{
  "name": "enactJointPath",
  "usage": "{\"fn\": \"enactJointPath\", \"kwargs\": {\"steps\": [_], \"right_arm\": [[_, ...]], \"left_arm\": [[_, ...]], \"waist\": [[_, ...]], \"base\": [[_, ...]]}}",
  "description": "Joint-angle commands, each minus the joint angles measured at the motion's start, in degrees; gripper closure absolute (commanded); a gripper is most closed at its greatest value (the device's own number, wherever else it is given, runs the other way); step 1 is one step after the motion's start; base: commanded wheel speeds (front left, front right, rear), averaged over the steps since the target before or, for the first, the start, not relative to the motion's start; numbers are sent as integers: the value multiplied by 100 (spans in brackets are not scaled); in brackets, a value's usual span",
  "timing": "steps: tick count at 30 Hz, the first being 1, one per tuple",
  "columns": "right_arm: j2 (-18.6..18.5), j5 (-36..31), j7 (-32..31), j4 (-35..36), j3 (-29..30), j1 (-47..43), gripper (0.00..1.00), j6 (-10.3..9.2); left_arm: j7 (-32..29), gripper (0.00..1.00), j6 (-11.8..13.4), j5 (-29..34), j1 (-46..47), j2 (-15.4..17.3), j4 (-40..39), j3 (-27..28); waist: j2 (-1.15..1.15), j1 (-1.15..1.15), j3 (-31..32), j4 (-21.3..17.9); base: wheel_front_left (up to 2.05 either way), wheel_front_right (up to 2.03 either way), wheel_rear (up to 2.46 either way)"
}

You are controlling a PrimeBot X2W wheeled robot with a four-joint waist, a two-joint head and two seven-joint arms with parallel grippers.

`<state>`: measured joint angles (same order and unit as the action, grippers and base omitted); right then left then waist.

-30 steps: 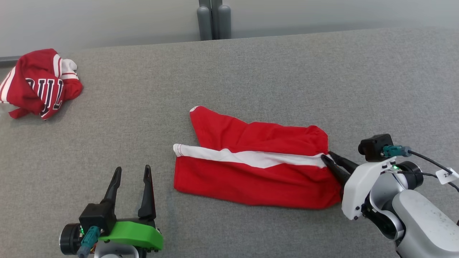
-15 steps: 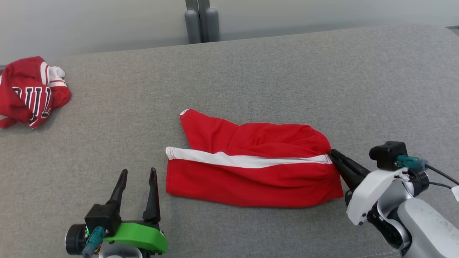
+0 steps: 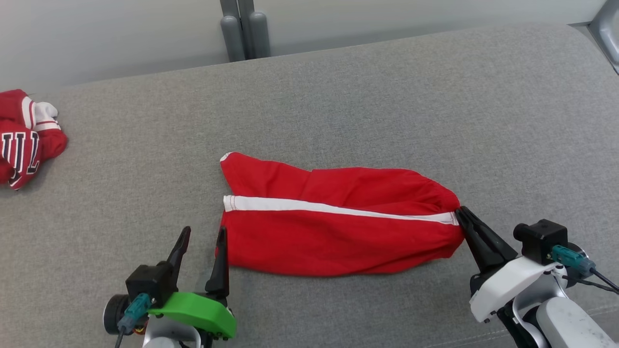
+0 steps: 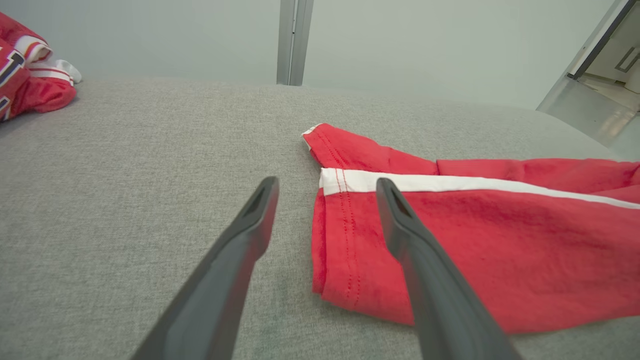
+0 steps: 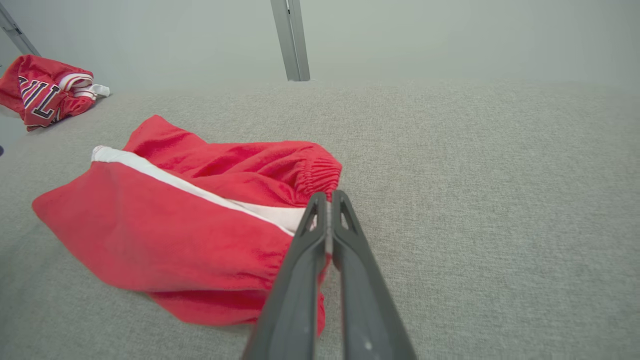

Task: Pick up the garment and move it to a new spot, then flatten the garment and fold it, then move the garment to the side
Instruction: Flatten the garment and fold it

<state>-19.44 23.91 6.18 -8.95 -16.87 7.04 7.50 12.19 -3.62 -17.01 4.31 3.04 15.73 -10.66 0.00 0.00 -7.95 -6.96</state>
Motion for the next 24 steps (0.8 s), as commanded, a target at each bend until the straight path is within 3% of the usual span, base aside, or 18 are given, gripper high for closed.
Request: {"fn": "enactJointPath", "kwargs": {"steps": [1, 8, 15, 17, 20, 21, 22, 24], "right_arm": [[48, -61, -10, 27, 30, -73, 100, -2], [178, -64, -82, -117, -23, -137, 100, -2], [319, 133, 11, -548, -132, 47, 100, -2], [332, 215, 49, -664, -157, 103, 68, -1], [333, 408, 48, -823, -200, 184, 45, -2], [313, 479, 26, -875, -226, 215, 17, -1], [291, 531, 21, -916, -244, 241, 0, -1], [247, 622, 29, -993, -295, 299, 0, -1]], "left_arm": [[-63, 0, -49, -9, 140, 68, -27, -21], [-443, 0, -133, -11, 490, 221, 11, -144], [-394, 0, -77, -41, 593, 248, -59, -142], [-361, 0, -52, -44, 559, 236, -87, -161], [-337, 0, -29, -51, 515, 219, -130, -191], [-320, 0, -24, -48, 502, 218, -146, -198], [-307, 0, -8, -44, 492, 217, -162, -204], [-289, 0, 17, -49, 460, 217, -194, -211]], "waist": [[0, 0, -36, -37], [0, 0, -85, -88], [0, 0, -135, -123], [0, 0, -148, -103], [0, 0, -167, -49], [0, 0, -172, -25], [0, 0, -178, -5], [0, 0, -189, 43]], "base": [[0, 0, 0], [0, 0, 0], [0, 0, 0], [0, 0, 0], [0, 0, 0], [0, 0, 0], [0, 0, 0], [0, 0, 0]]}}
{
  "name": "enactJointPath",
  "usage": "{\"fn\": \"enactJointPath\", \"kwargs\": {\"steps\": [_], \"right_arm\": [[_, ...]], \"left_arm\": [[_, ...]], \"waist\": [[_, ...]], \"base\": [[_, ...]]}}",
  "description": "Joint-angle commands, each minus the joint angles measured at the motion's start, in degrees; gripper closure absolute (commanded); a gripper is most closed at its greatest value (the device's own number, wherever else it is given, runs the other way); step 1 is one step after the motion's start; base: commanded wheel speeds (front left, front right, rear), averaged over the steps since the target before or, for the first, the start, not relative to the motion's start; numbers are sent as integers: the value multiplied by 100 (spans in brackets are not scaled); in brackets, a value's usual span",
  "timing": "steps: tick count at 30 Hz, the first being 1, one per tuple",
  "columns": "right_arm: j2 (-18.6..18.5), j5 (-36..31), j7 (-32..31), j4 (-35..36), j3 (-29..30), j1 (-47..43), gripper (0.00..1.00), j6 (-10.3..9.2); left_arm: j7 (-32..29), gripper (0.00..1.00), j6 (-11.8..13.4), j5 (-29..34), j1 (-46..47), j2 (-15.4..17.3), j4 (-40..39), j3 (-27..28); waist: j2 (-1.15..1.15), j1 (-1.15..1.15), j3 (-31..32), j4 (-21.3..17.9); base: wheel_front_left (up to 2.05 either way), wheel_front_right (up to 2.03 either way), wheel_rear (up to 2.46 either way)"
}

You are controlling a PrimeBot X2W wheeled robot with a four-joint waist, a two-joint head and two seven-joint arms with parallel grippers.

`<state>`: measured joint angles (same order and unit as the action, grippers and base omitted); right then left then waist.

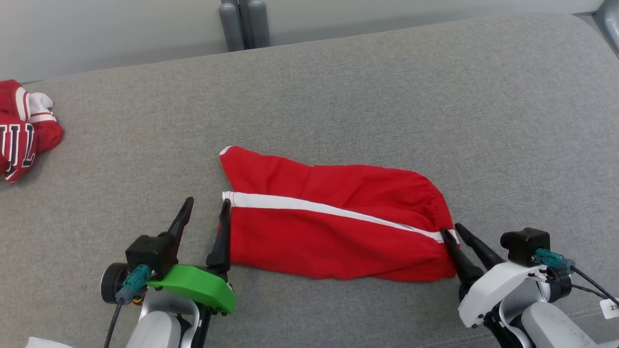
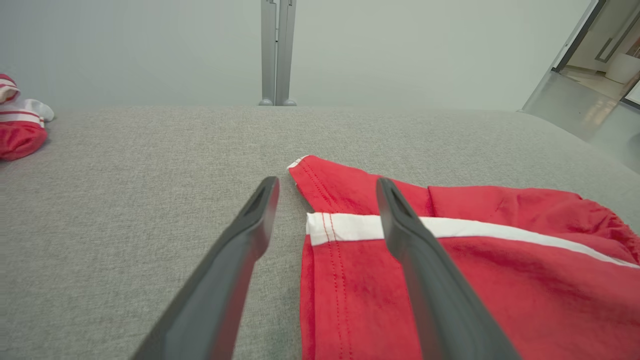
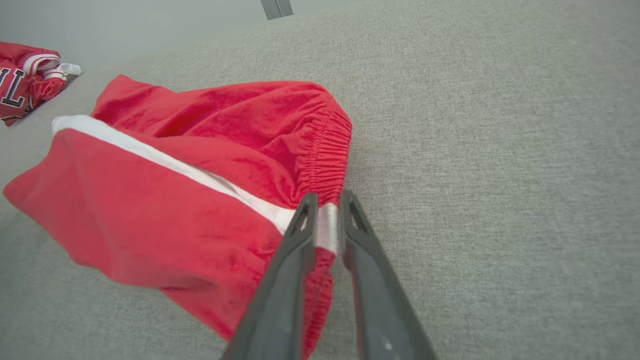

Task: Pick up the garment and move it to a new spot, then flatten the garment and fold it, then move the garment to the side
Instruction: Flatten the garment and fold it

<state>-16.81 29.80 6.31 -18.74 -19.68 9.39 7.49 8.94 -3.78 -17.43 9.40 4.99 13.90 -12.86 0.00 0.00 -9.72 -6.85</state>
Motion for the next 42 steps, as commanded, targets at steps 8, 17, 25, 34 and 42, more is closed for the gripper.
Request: {"fn": "enactJointPath", "kwargs": {"steps": [8, 17, 25, 34, 42], "right_arm": [[-148, 378, -177, -101, -154, 140, 0, 0], [-290, 890, -494, 10, -663, 300, 87, 0], [-542, 723, -206, 168, -680, 491, 100, 0], [-582, 277, -121, 534, -699, 318, 100, 0], [-479, 179, -148, 508, -850, 387, 100, 0]], "left_arm": [[76, 0, 98, -64, -136, 57, -107, 24], [91, 0, 141, -109, -135, 96, -133, 21], [50, 0, 150, -162, -115, 126, -138, -1], [-1003, 0, -100, -798, 189, 49, 197, -183], [-1859, 0, -110, -1012, 768, 130, 676, -234]], "waist": [[0, 0, -51, 127], [0, 0, -109, 112], [0, 0, -119, 59], [0, 0, -129, -43], [0, 0, -180, -100]], "base": [[0, 0, 0], [0, 0, 0], [0, 0, 0], [0, 0, 0], [0, 0, 0]]}}
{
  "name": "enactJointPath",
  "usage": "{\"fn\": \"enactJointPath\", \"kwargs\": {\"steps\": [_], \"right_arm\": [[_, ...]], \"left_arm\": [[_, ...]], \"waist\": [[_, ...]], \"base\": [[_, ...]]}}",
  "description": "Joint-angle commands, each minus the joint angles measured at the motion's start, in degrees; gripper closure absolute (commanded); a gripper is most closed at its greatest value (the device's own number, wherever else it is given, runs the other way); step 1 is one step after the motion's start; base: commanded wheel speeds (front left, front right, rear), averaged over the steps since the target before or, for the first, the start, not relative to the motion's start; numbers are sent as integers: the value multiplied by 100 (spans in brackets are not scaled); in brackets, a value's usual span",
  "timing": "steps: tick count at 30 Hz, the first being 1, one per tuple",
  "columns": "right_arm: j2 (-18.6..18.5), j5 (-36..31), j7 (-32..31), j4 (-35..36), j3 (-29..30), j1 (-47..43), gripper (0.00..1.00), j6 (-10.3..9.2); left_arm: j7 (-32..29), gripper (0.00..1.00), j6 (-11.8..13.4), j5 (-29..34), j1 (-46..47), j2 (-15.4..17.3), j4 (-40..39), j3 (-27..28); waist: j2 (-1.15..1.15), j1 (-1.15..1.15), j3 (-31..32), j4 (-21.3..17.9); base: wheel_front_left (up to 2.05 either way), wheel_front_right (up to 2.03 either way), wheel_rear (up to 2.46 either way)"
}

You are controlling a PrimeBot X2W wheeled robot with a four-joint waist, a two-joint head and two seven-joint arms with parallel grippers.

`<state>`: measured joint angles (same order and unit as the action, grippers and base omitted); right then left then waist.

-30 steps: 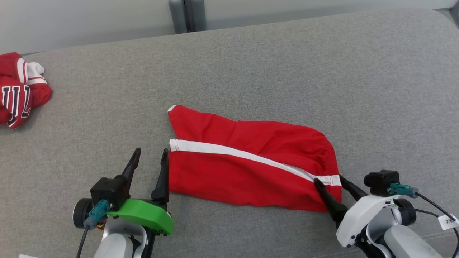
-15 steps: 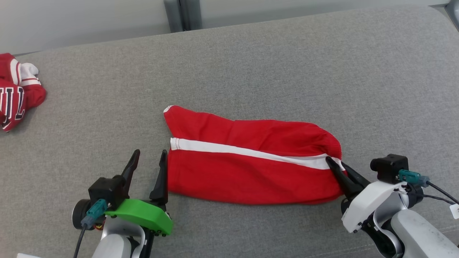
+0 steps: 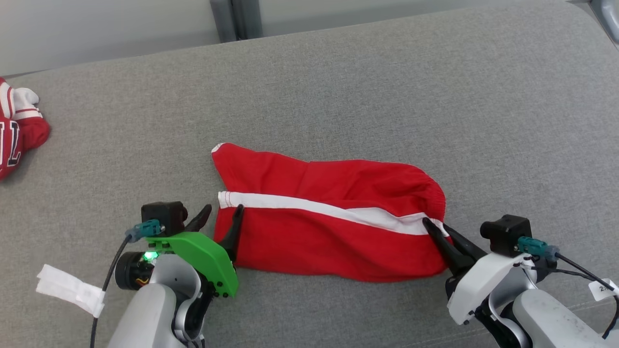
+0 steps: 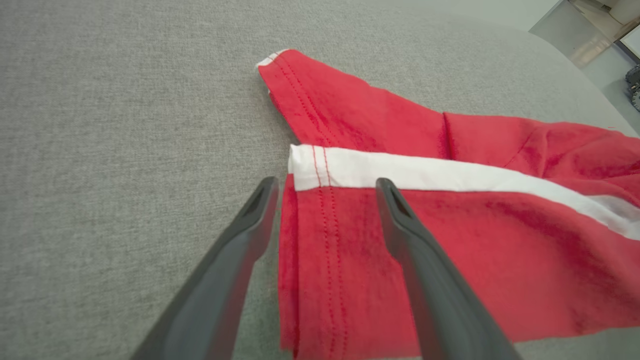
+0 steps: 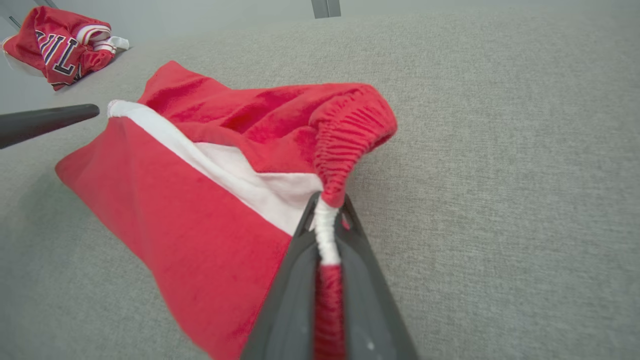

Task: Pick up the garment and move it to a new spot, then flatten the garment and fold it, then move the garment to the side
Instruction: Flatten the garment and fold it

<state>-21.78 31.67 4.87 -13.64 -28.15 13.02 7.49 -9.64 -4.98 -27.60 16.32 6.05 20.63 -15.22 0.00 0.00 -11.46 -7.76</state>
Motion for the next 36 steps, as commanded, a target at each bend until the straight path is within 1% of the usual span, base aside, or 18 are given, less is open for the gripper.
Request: {"fn": "enactJointPath", "kwargs": {"steps": [1, 9, 14, 18, 22, 23, 24, 25, 26, 27, 30, 31, 34, 36], "right_arm": [[27, -10, 5, -16, -28, 49, 100, 0], [31, -11, 97, -134, -152, 167, 100, 0], [59, 5, 143, -207, -205, 195, 100, 0], [61, 33, 170, -241, -264, 235, 100, 0], [56, 49, 193, -279, -309, 254, 100, 0], [50, 50, 201, -289, -315, 258, 100, 0], [46, 56, 203, -297, -318, 262, 100, 0], [44, 58, 219, -307, -322, 264, 100, 0], [41, 56, 231, -317, -327, 262, 100, 0], [42, 53, 238, -325, -332, 260, 100, 0], [50, 56, 254, -333, -354, 265, 100, 0], [51, 60, 255, -334, -362, 267, 100, 0], [46, 63, 272, -340, -393, 289, 100, 0], [40, 43, 286, -341, -403, 306, 100, 0]], "left_arm": [[-48, 0, 1, -72, 135, 5, 74, 25], [-268, 0, -53, -646, 377, -126, 313, 186], [-370, 0, 18, -671, 471, -137, 475, 176], [-342, 0, 46, -630, 564, -132, 613, 148], [-374, 0, 6, -691, 618, -163, 679, 81], [-382, 18, -6, -715, 621, -171, 684, 61], [-384, 50, -12, -739, 623, -175, 682, 48], [-393, 56, -13, -751, 623, -178, 678, 37], [-399, 66, -18, -762, 620, -180, 675, 28], [-410, 73, -15, -771, 617, -180, 683, 20], [-443, 91, 35, -737, 614, -149, 751, -11], [-436, 92, 40, -721, 617, -140, 774, -22], [-388, 92, 64, -698, 660, -136, 888, -42], [-351, 98, 79, -683, 688, -141, 955, -49]], "waist": [[0, 0, -15, -20], [0, 0, -52, -65], [0, 0, -53, -71], [0, 0, -53, -91], [0, 0, -50, -119], [0, 0, -47, -123], [0, 0, -46, -127], [0, 0, -43, -130], [0, 0, -37, -134], [0, 0, -32, -139], [0, 0, -25, -154], [0, 0, -24, -158], [0, 0, -23, -173], [0, 0, -19, -184]], "base": [[0, 0, 0], [0, 0, 0], [0, 0, 0], [0, 0, 0], [0, 0, 0], [0, 0, 0], [0, 0, 0], [0, 0, 0], [0, 0, 0], [0, 0, 0], [0, 0, 0], [0, 0, 0], [0, 0, 0], [0, 0, 0]]}}
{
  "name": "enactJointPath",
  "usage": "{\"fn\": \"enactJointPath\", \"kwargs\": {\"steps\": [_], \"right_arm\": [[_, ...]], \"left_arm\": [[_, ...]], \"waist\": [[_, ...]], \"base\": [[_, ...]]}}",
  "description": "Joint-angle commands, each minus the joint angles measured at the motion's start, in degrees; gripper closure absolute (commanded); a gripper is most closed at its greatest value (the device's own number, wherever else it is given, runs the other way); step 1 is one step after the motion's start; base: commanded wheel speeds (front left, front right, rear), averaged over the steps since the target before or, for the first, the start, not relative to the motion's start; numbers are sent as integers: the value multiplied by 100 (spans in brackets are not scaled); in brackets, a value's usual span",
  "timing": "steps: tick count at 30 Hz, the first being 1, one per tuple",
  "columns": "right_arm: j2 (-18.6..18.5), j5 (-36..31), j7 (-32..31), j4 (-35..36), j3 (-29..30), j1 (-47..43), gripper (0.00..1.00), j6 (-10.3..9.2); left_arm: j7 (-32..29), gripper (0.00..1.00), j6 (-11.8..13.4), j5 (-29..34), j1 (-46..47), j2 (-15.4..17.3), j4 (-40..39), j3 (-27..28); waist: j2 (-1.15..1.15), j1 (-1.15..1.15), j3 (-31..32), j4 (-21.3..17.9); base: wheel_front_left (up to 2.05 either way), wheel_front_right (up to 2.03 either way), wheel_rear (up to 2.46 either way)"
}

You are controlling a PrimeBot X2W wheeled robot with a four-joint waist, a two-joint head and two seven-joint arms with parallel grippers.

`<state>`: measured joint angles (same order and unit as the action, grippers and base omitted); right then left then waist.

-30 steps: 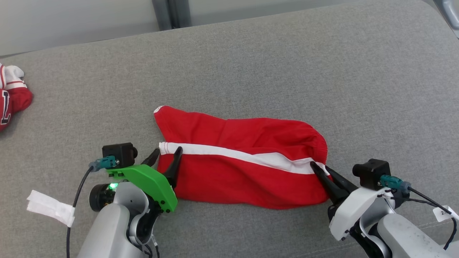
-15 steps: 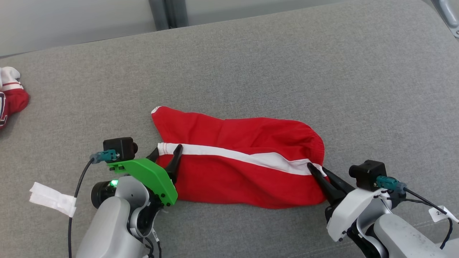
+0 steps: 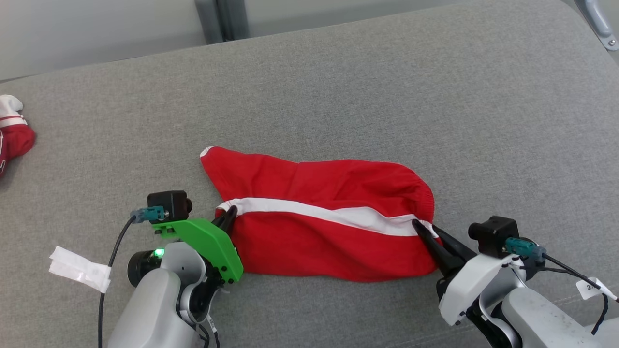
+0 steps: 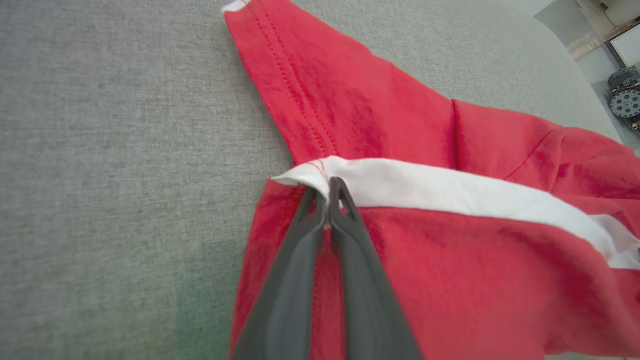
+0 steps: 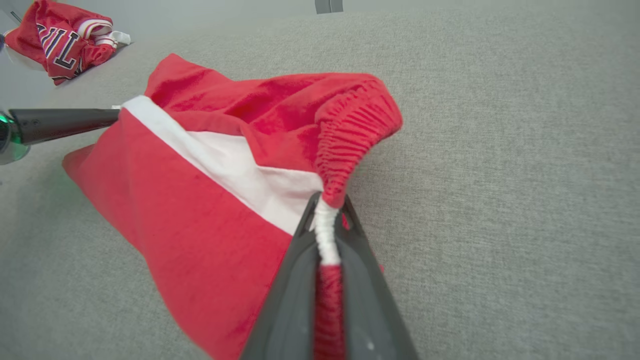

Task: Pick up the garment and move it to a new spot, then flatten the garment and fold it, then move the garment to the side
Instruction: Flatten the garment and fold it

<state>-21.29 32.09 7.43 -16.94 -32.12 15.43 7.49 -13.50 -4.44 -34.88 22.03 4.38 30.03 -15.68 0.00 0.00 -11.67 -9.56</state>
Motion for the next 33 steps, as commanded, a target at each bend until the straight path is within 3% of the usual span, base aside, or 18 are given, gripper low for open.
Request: {"fn": "enactJointPath", "kwargs": {"steps": [1, 9, 16, 25, 33], "right_arm": [[-9, -1, 39, -13, -10, 68, 100, 0], [-17, -40, 246, 61, 105, 109, 100, 0], [-71, 97, 345, 592, 398, 75, 100, 0], [-367, 285, -77, 2238, 1018, -24, 100, 0], [-557, 335, -772, 3634, 1712, -174, 100, 0]], "left_arm": [[63, 100, 35, 49, 124, 23, 44, -7], [742, 100, -69, -154, 63, -61, -94, 73], [1441, 100, -155, -587, -354, -99, -961, 245], [1941, 100, 38, -768, -1120, -55, -3182, 534], [1623, 100, 370, -569, -1233, 286, -5144, 744]], "waist": [[0, 0, 5, -8], [0, 0, 102, 19], [0, 0, 319, 132], [0, 0, 706, 286], [0, 0, 839, 330]], "base": [[0, 0, 0], [0, 0, 0], [0, 0, 0], [0, 0, 0], [0, 0, 0]]}}
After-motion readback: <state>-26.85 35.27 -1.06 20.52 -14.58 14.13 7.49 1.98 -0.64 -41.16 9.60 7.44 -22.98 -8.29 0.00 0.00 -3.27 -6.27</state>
